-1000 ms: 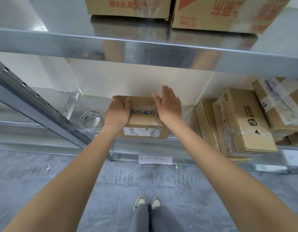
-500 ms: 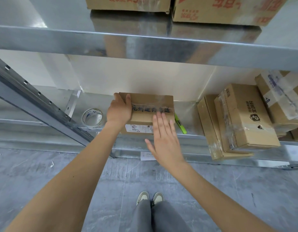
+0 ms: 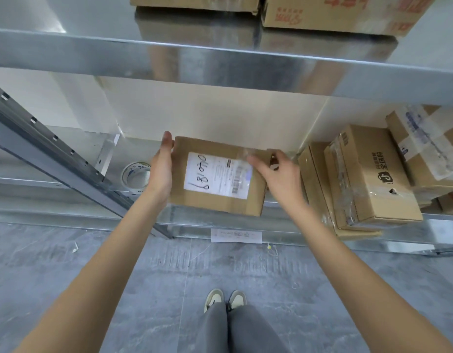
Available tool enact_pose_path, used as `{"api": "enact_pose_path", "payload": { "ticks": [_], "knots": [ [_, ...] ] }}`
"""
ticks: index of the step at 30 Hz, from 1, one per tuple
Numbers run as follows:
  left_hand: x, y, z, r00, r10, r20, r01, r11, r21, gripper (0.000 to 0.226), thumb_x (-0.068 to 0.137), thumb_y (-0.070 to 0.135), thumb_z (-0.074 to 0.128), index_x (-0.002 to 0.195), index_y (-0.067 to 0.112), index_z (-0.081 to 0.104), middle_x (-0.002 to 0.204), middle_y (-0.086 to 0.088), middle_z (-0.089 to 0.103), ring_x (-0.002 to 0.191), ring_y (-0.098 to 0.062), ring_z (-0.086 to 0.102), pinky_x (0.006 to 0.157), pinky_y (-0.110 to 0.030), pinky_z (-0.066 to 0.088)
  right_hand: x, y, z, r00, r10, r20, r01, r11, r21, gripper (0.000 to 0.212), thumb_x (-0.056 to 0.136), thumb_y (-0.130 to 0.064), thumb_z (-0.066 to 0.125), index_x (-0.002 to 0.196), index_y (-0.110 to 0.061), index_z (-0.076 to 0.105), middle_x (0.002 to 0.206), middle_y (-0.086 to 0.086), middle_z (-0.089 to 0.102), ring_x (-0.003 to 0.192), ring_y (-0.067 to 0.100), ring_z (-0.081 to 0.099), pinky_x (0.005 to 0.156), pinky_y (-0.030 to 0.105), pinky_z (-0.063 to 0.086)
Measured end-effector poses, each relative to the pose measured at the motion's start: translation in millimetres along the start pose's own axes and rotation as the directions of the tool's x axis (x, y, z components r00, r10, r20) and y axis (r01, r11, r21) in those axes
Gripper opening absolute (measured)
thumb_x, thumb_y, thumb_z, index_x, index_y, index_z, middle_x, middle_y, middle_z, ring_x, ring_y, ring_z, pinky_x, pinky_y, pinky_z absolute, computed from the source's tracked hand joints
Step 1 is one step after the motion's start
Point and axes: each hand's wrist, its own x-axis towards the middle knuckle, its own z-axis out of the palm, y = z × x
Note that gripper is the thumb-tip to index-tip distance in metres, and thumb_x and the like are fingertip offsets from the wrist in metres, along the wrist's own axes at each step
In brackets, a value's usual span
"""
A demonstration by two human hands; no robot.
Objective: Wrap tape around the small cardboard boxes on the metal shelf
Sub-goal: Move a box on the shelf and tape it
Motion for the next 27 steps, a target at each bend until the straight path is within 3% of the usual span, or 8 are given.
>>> {"api": "enact_pose_path", "payload": {
  "ticks": [3,6,8,12,16,20,24,27],
  "knots": [
    [-1,-10,9,0.998,0.032,0.053,-0.044,0.971,0.237,0.072,0.089,0.072,0.041,0.135,0.018,0.051,0.125,0.004,0.062,0.115,-0.018,0.057,0.095,-0.035,0.04,23,-3,16,0.986,0.138,0.09,-0.138,0.99,-0.009,0.062,0.077,-0.075,0.053,0.076,-0.013,0.055,0.069,-0.003,0.059,0.067,0.019,0.056,0.056,0.031,0.037],
    [1,-28,18,0.998,0.056,0.037,-0.064,0.963,0.26,0.055,0.097,0.051,0.05,0.134,0.011,0.047,0.121,0.0,0.059,0.117,-0.024,0.056,0.093,-0.033,0.041,25,8,36,0.957,0.232,0.172,-0.22,0.972,-0.088,0.06,0.088,-0.069,0.045,0.092,-0.011,0.058,0.084,0.002,0.062,0.081,0.023,0.059,0.062,0.031,0.041],
    [5,-30,20,0.997,0.07,0.036,-0.078,0.951,0.299,0.05,0.098,0.048,0.049,0.13,0.009,0.049,0.113,0.001,0.058,0.109,-0.024,0.056,0.086,-0.03,0.039,24,11,45,0.953,0.267,0.141,-0.256,0.962,-0.092,0.063,0.091,-0.067,0.042,0.112,-0.009,0.056,0.106,0.009,0.063,0.1,0.029,0.059,0.081,0.037,0.047],
    [15,-28,22,0.999,0.046,0.024,-0.052,0.93,0.364,0.044,0.098,0.051,0.047,0.119,0.013,0.05,0.106,0.001,0.058,0.097,-0.021,0.052,0.082,-0.03,0.036,35,-1,49,0.994,0.008,0.107,0.035,0.921,-0.389,0.073,0.098,-0.056,0.032,0.154,-0.014,0.011,0.16,0.009,0.019,0.146,0.024,0.02,0.115,0.044,0.024],
    [18,-29,28,1.0,0.016,-0.021,-0.008,0.936,0.351,0.032,0.098,0.048,0.048,0.107,0.018,0.045,0.103,0.0,0.056,0.095,-0.022,0.05,0.081,-0.029,0.034,38,-9,58,0.931,-0.064,0.358,0.272,0.777,-0.568,0.076,0.097,-0.063,0.016,0.155,-0.017,-0.002,0.162,-0.003,-0.01,0.148,0.014,-0.014,0.119,0.05,-0.008],
    [17,-26,30,0.999,-0.006,-0.035,0.017,0.945,0.327,0.036,0.098,0.047,0.048,0.113,0.014,0.048,0.101,0.002,0.056,0.095,-0.021,0.051,0.08,-0.029,0.035,21,-16,55,0.925,-0.045,0.377,0.273,0.769,-0.578,0.075,0.098,-0.06,0.013,0.155,-0.014,-0.002,0.163,0.0,-0.009,0.148,0.013,-0.014,0.118,0.054,-0.009],
    [18,-22,32,0.999,-0.047,-0.021,0.051,0.951,0.306,0.041,0.098,0.046,0.05,0.121,0.013,0.051,0.107,0.001,0.058,0.1,-0.022,0.054,0.083,-0.03,0.039,-62,11,36,0.874,-0.284,0.395,0.469,0.704,-0.533,0.081,0.094,-0.066,0.017,0.155,-0.013,0.012,0.163,0.0,0.007,0.15,0.012,-0.002,0.119,0.05,-0.004],
    [21,-18,33,0.996,-0.08,0.031,0.066,0.944,0.322,0.032,0.097,0.047,0.051,0.111,0.019,0.052,0.115,-0.004,0.063,0.108,-0.026,0.059,0.097,-0.039,0.047,-83,26,30,0.865,-0.3,0.402,0.487,0.694,-0.53,0.078,0.096,-0.062,0.025,0.155,-0.015,0.01,0.163,-0.001,0.006,0.149,0.012,-0.002,0.121,0.048,-0.001]
  ]
}}
